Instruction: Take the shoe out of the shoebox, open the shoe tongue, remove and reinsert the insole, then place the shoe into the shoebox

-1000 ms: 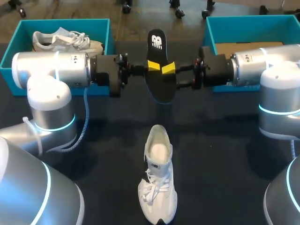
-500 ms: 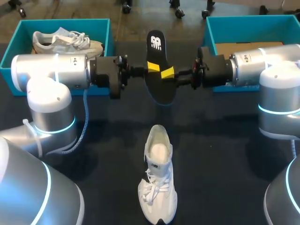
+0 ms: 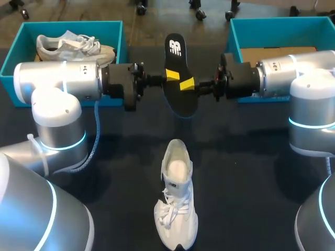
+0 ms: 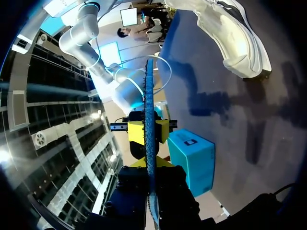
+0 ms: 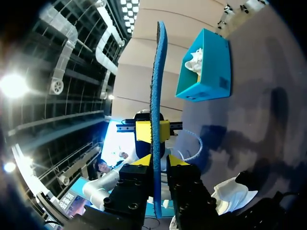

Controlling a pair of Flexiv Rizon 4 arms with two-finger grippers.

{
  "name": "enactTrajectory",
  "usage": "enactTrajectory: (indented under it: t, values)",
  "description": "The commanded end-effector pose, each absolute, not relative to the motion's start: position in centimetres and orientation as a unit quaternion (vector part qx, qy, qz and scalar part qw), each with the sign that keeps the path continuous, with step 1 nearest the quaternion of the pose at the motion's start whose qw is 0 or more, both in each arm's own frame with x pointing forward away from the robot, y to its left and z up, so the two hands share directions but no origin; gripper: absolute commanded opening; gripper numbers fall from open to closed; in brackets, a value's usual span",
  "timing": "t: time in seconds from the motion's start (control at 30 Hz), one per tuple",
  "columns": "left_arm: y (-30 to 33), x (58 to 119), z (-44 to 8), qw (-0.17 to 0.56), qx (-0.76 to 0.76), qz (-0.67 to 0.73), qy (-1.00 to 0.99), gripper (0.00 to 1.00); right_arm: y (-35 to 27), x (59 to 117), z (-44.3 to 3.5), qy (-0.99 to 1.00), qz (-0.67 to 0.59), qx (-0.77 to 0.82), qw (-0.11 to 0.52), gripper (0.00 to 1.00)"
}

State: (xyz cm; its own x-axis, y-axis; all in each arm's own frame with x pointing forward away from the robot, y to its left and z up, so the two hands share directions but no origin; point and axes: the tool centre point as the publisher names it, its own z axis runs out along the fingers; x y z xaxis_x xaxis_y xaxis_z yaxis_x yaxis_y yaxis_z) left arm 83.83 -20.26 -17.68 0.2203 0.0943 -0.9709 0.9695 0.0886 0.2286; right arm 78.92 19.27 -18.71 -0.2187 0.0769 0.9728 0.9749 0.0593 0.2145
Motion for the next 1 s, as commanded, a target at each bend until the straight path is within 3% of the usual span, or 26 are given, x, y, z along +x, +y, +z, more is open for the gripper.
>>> enactTrajectory:
  t: [0.03, 0.2, 0.23, 0.27, 0.5, 0.63, 1.0]
  values:
    - [-20.3, 83.8, -17.8, 0.557, 0.547, -0.394, 0.485, 0.0, 19.4, 78.9, -18.7, -0.585, -0.52, -0.447, 0.434, 0.0]
    - [-20.2, 83.6, -18.0, 0.552, 0.548, -0.4, 0.485, 0.0, 19.2, 78.9, -18.7, -0.584, -0.523, -0.445, 0.433, 0.0]
    - [-20.1, 83.5, -18.0, 0.551, 0.547, -0.403, 0.485, 0.41, 19.1, 78.8, -18.8, -0.584, -0.525, -0.444, 0.433, 0.0]
    - [-20.0, 83.3, -17.9, 0.549, 0.548, -0.403, 0.486, 1.0, 19.1, 78.8, -18.8, -0.584, -0.525, -0.443, 0.433, 0.0]
    - [-16.7, 81.5, -17.2, 0.505, 0.552, -0.433, 0.503, 1.0, 17.8, 78.8, -18.9, -0.602, -0.553, -0.409, 0.407, 0.0]
    - [-14.8, 80.9, -17.5, 0.405, 0.547, -0.438, 0.587, 1.0, 16.8, 79.2, -19.0, -0.614, -0.569, -0.391, 0.382, 0.0]
    - [-14.8, 80.9, -17.5, 0.405, 0.547, -0.438, 0.587, 1.0, 16.3, 79.7, -19.2, -0.619, -0.561, -0.4, 0.378, 0.0]
